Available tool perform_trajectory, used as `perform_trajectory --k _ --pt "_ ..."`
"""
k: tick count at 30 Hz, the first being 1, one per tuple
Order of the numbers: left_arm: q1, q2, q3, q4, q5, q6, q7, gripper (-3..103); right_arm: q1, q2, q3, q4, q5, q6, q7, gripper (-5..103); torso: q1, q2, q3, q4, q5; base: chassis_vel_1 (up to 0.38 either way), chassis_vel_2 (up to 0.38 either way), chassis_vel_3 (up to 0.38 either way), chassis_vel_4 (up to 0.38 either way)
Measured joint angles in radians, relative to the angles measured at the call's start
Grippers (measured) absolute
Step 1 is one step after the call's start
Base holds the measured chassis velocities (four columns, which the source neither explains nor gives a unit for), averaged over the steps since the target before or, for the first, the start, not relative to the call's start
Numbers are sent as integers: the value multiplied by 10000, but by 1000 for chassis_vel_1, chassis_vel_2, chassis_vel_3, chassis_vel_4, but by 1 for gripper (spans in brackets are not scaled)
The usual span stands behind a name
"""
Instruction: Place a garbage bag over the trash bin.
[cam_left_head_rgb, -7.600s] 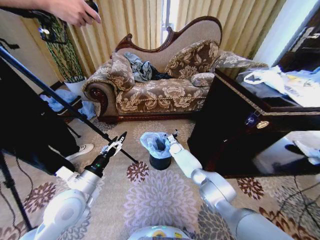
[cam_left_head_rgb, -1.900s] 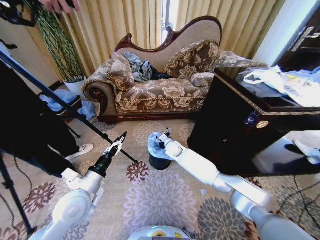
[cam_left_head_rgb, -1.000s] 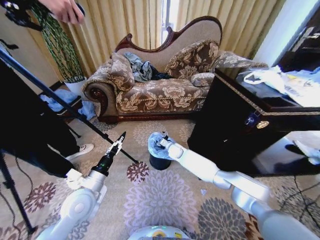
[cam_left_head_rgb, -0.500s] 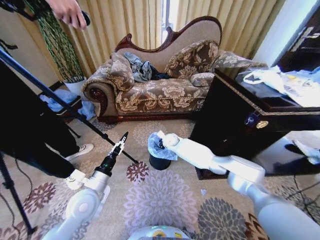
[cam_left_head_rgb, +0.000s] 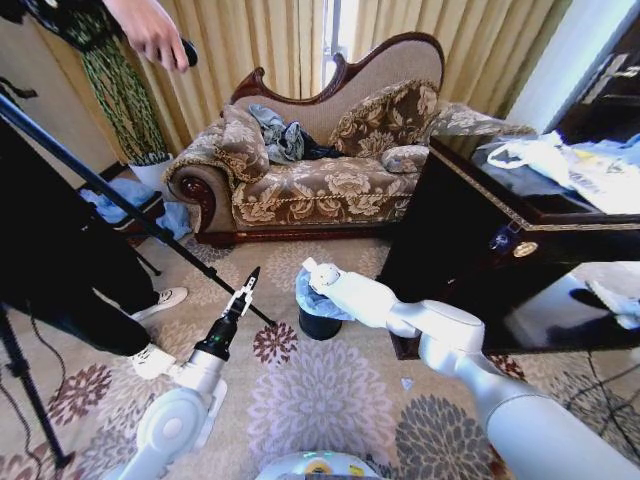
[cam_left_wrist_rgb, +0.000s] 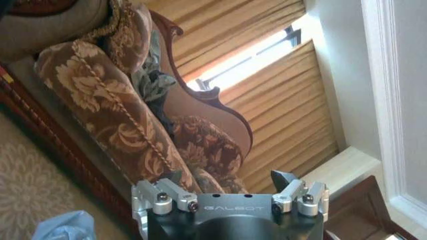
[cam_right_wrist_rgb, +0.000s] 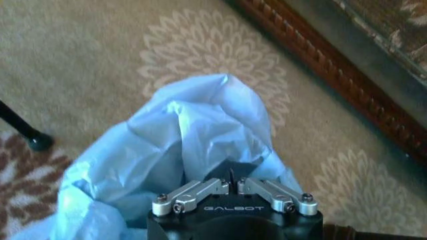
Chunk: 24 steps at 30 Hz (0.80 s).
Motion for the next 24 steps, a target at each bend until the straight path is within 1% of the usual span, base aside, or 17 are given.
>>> perform_trajectory --k 4,8,17,18,19,24 --pt "14 -91 88 -7 49 -15 16 93 20 101 -293 -294 -26 -49 -145 0 0 0 0 1 0 0 0 0 0" --pt "121 -106 123 -26 66 -119 104 93 -184 167 -546 -640 -271 -29 -287 0 0 0 0 1 0 0 0 0 0" --pt "95 -74 214 -4 53 -247 160 92 -319 104 -859 -815 -228 -143 -204 0 0 0 -1 0 1 0 0 0 0" --pt "70 -76 265 6 62 -257 161 92 -281 79 -1023 -831 -164 -154 -201 0 0 0 -1 1 1 0 0 0 0" --pt "-16 -127 349 52 70 -273 163 92 -167 3 -1499 -826 -61 -160 -312 0 0 0 -1 0 0 0 0 0 0" --pt "-53 -139 346 163 59 -320 182 92 -161 -93 -1982 -788 65 -173 -489 0 0 0 -1 1 1 0 0 0 0"
